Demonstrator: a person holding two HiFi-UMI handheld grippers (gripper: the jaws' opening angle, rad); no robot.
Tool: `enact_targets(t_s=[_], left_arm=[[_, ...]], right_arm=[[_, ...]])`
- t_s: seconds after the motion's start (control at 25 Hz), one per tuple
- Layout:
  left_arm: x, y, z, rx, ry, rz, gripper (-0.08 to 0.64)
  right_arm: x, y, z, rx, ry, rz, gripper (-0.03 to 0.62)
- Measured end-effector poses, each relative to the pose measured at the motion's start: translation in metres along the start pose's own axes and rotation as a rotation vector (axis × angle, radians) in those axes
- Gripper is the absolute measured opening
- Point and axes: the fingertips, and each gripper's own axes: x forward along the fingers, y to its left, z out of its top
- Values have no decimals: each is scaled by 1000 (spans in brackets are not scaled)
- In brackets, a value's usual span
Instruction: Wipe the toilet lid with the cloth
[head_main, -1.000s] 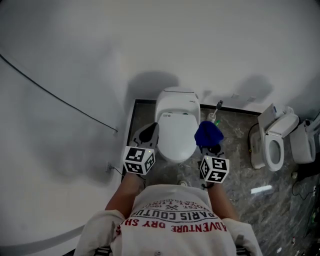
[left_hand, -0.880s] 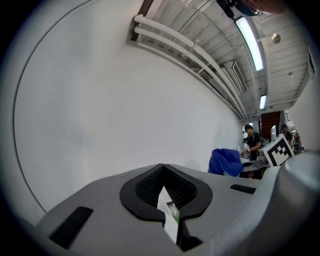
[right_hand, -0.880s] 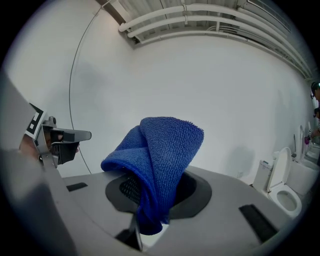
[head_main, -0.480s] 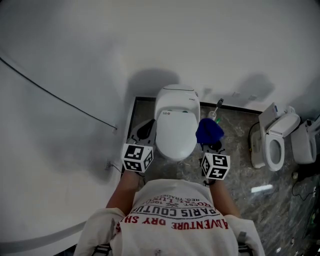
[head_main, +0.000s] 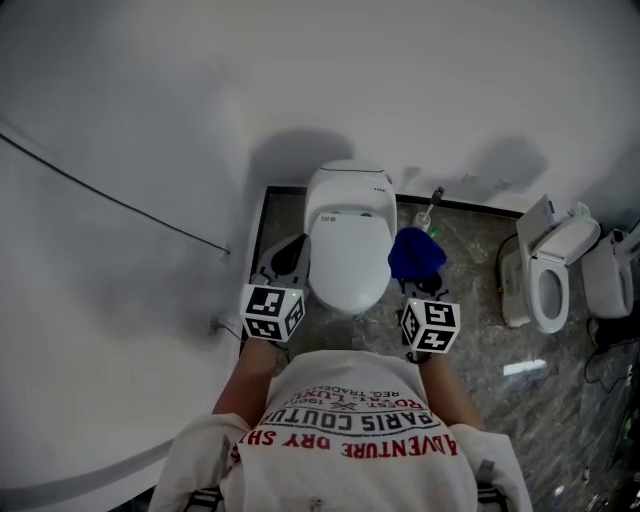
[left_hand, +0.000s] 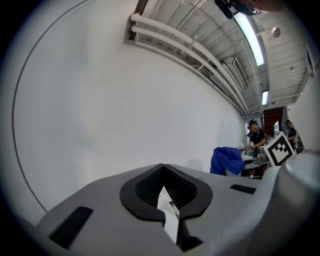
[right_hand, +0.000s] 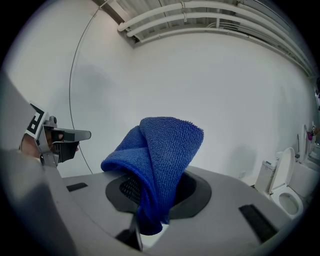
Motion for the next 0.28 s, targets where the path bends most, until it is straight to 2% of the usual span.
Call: enact_targets(t_s=[0.28], left_arm=[[7,1,1,2,16,14,6]], right_arm=[[3,-5,4,11,-4,0,87]])
